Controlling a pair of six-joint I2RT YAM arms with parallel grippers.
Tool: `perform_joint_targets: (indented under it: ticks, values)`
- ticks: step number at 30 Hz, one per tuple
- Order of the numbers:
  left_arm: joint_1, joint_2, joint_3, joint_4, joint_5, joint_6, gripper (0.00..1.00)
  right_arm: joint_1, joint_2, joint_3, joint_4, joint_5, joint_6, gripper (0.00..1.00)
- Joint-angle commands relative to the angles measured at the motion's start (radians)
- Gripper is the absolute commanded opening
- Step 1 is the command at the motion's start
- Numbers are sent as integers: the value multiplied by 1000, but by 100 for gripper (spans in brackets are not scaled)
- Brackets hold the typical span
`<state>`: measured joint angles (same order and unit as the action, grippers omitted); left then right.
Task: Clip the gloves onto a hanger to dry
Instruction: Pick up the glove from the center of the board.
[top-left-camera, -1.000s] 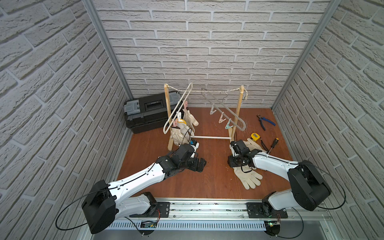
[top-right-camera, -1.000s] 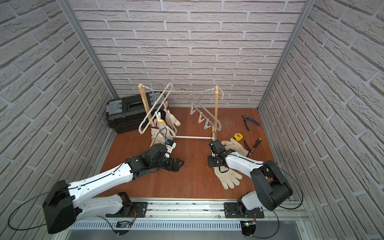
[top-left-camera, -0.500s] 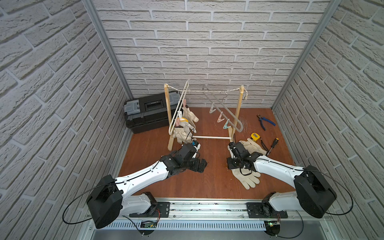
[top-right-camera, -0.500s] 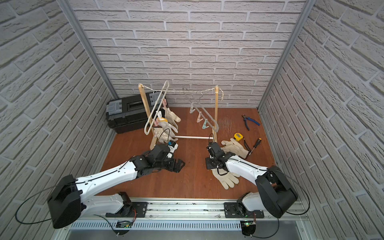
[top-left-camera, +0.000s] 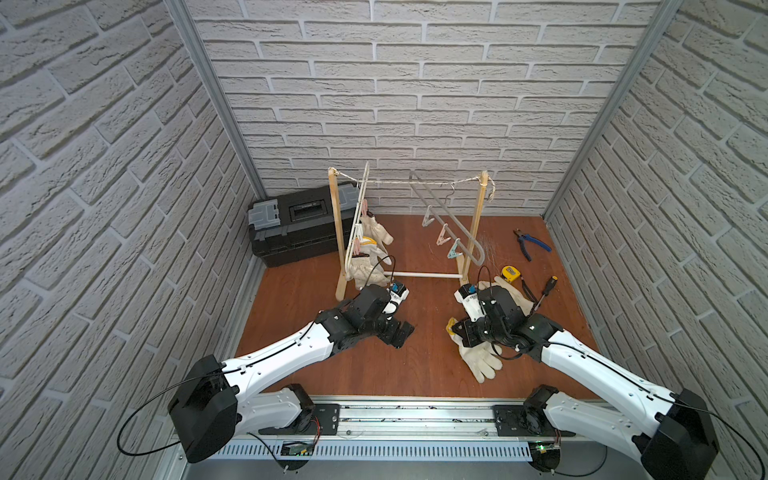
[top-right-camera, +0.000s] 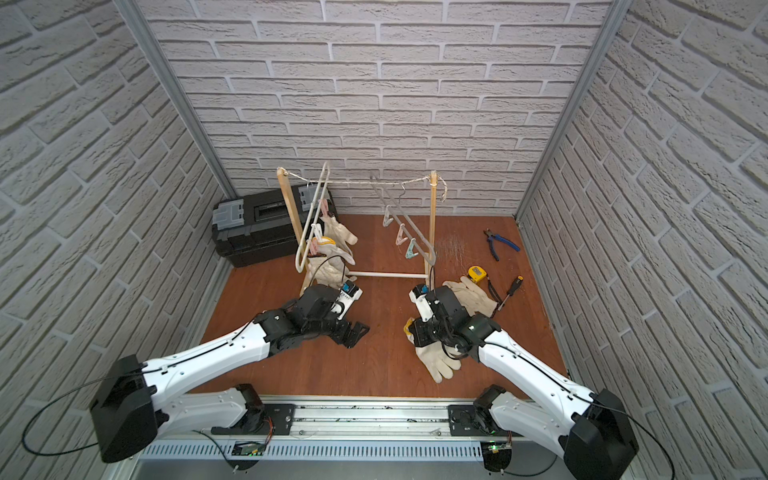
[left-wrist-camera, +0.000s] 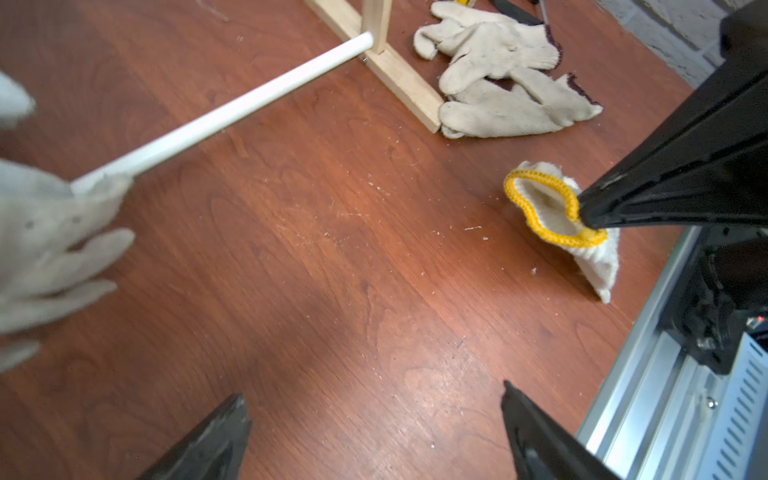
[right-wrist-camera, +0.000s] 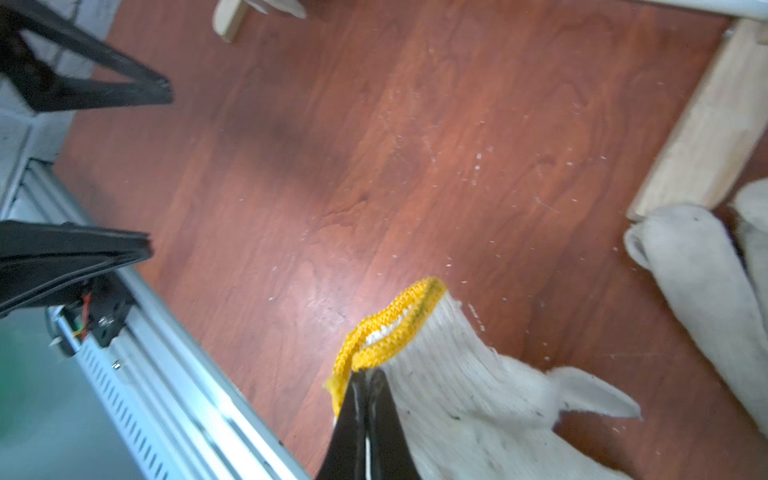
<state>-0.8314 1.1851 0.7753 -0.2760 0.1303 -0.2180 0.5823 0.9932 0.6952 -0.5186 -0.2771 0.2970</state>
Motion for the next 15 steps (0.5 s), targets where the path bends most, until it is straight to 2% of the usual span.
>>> perform_joint_targets:
  ticks: [1,9,15]
  values:
    - [22,25,64,-20,99,212,93,21,-25,68,0,-135,-93,3]
    - [41,88,174,-59,181,395,87,65,34,197,-3,-231,-226,3]
    - [49,28,178,-29,196,518,84,65,120,330,-100,-263,-353,3]
